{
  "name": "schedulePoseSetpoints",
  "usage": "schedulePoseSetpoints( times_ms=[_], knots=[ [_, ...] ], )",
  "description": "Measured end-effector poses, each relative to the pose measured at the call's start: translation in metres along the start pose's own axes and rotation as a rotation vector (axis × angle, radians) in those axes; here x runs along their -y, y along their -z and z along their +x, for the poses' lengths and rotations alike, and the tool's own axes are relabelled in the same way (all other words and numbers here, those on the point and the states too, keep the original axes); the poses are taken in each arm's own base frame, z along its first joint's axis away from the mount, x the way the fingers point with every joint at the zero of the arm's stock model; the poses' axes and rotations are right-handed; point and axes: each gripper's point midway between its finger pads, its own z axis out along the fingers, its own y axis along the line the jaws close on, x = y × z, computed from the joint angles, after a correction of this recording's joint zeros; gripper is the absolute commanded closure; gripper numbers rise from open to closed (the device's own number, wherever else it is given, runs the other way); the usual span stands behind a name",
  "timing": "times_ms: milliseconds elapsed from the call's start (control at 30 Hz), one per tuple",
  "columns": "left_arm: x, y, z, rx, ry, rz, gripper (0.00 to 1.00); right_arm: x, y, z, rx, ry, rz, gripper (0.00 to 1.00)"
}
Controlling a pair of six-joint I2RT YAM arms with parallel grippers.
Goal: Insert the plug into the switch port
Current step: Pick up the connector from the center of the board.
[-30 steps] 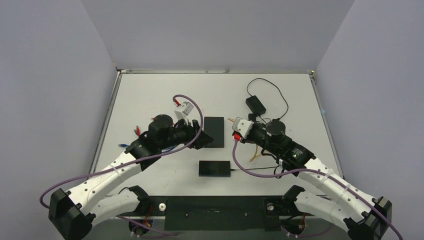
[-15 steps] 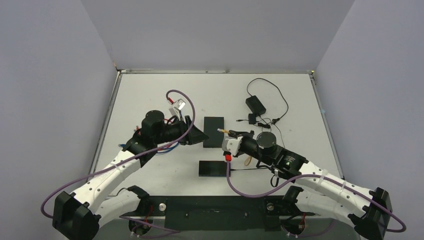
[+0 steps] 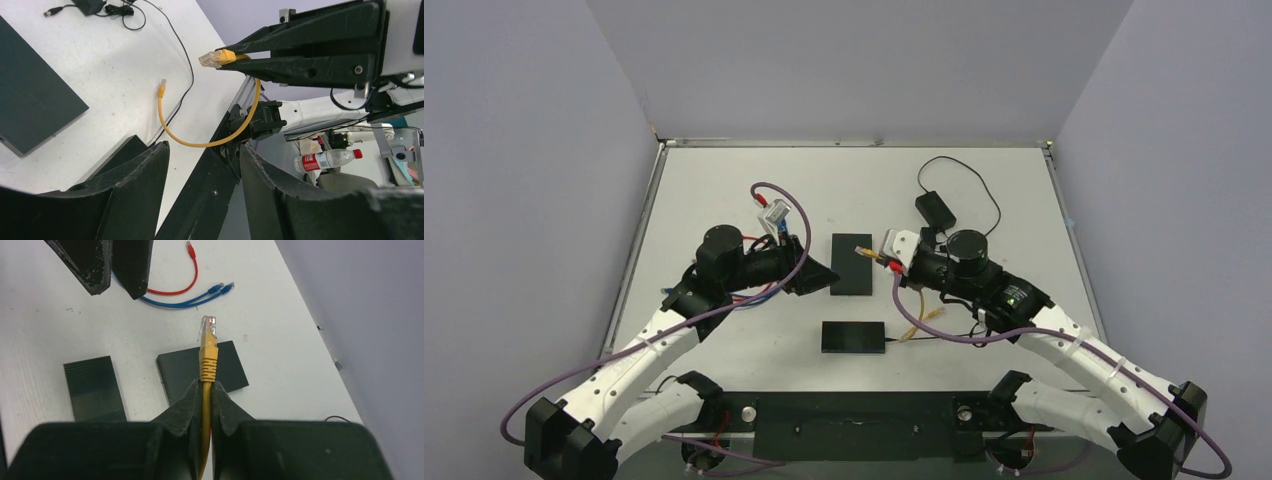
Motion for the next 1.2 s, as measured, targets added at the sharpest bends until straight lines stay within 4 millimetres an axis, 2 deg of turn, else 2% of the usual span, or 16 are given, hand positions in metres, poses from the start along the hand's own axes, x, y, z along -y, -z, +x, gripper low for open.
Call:
schedulePoseSetpoints(
  times_ms=[167,433,633,900,1200],
  knots=[
    [0.012,0.005,-0.003,0.016,-0.052,0.041,0.48,-0.005,0.007,-0.015,0.031,-0.118,-0.089,1.0],
    [0.032,0.009,-0.003,-0.001,-0.093,0.141,0.48,-0.044,0.009,-0.028,0.049,-0.29,-0.332,1.0],
    [0.056,0.016,-0.005,-0.002,-0.137,0.248,0.49,-0.062,0.012,-0.042,0.072,-0.389,-0.449,1.0],
    [0.066,0.021,-0.001,-0.023,-0.164,0.3,0.51,-0.076,0.02,-0.057,0.103,-0.469,-0.559,1.0],
    [0.069,0.026,0.003,-0.033,-0.195,0.311,0.6,-0.075,0.019,-0.07,0.129,-0.519,-0.587,1.0]
  ],
)
